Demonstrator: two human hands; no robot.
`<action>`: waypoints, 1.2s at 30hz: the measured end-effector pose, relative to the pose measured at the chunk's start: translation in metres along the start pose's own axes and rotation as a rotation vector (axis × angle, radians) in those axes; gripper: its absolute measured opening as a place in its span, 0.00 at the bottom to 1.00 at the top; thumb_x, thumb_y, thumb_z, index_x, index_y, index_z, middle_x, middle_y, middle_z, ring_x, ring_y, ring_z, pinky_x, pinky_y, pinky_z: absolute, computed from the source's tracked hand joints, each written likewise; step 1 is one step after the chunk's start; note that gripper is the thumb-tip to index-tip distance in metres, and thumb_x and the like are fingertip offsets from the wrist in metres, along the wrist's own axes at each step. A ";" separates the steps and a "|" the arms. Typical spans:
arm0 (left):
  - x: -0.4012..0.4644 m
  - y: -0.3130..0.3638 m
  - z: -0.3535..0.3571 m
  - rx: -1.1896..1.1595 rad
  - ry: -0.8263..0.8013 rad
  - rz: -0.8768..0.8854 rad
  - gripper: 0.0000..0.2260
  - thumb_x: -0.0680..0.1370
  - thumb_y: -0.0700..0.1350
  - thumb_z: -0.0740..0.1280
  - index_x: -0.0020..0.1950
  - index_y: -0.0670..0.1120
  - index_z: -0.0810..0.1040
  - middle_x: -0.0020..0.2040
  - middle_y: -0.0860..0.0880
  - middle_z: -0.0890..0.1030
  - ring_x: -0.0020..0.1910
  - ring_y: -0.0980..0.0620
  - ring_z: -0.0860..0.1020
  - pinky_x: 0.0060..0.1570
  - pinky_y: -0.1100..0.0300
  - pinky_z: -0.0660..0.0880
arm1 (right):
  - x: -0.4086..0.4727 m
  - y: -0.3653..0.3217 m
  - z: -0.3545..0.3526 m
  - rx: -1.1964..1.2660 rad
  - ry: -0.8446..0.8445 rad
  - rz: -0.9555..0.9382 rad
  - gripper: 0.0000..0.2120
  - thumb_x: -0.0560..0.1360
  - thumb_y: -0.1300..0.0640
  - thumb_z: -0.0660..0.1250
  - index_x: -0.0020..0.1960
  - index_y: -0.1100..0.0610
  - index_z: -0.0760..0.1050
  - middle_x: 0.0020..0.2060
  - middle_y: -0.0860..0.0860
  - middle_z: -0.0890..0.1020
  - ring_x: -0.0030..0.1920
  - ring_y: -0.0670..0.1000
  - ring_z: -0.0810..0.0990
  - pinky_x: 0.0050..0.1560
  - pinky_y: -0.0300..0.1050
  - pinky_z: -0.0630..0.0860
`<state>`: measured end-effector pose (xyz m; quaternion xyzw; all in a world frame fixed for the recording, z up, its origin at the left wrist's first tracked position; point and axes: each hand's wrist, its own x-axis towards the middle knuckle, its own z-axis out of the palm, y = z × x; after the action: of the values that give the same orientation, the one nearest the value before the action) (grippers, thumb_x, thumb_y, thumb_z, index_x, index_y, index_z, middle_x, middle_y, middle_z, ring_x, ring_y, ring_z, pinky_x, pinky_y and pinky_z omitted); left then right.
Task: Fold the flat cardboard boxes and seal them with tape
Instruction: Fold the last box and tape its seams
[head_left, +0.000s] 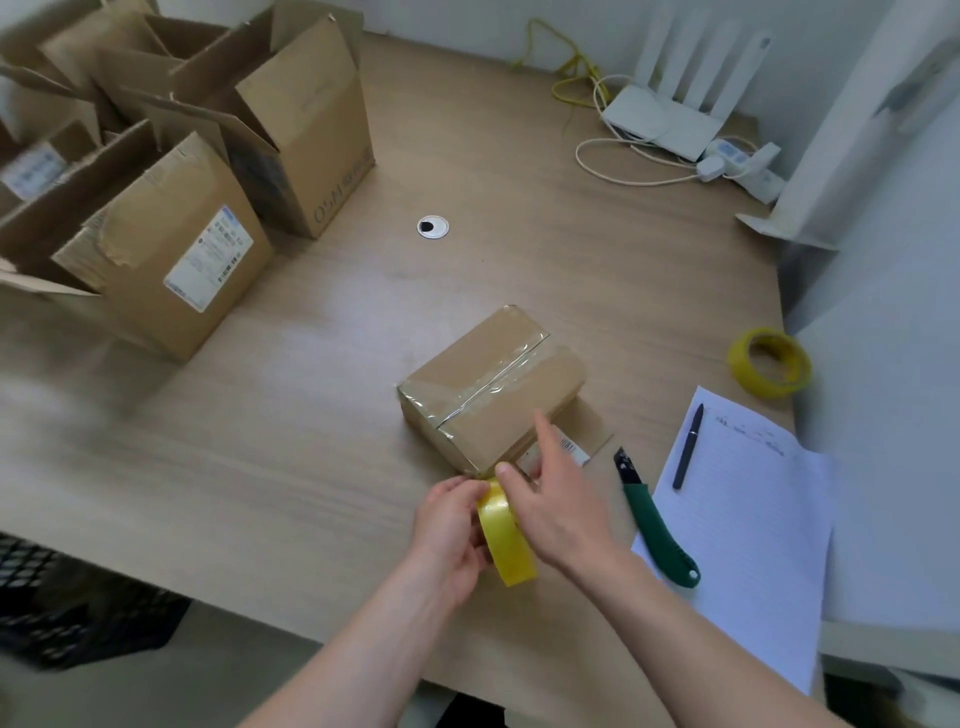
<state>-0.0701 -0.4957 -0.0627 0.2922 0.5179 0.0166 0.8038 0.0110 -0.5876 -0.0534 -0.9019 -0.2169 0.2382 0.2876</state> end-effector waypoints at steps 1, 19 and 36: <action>0.001 0.000 0.000 -0.001 0.004 0.006 0.10 0.77 0.38 0.66 0.56 0.46 0.73 0.37 0.43 0.80 0.30 0.47 0.79 0.32 0.55 0.76 | 0.007 0.000 -0.005 -0.066 0.008 -0.061 0.34 0.73 0.36 0.55 0.76 0.34 0.46 0.55 0.46 0.74 0.54 0.49 0.74 0.51 0.49 0.72; 0.012 0.002 0.010 -0.167 -0.060 -0.302 0.10 0.81 0.40 0.59 0.50 0.40 0.79 0.41 0.38 0.83 0.36 0.44 0.80 0.27 0.61 0.74 | 0.065 -0.007 -0.024 -0.511 -0.160 -0.410 0.16 0.73 0.44 0.69 0.58 0.50 0.79 0.42 0.55 0.83 0.48 0.60 0.79 0.41 0.50 0.76; 0.010 -0.003 0.012 -0.279 -0.071 -0.276 0.05 0.81 0.43 0.63 0.51 0.44 0.78 0.46 0.34 0.81 0.26 0.46 0.74 0.37 0.54 0.73 | -0.032 0.125 -0.058 -0.393 0.001 0.406 0.17 0.72 0.44 0.65 0.60 0.43 0.72 0.45 0.44 0.75 0.42 0.47 0.76 0.34 0.44 0.71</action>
<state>-0.0557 -0.5001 -0.0689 0.1047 0.5169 -0.0328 0.8490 0.0497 -0.7212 -0.0802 -0.9655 -0.0736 0.2438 0.0537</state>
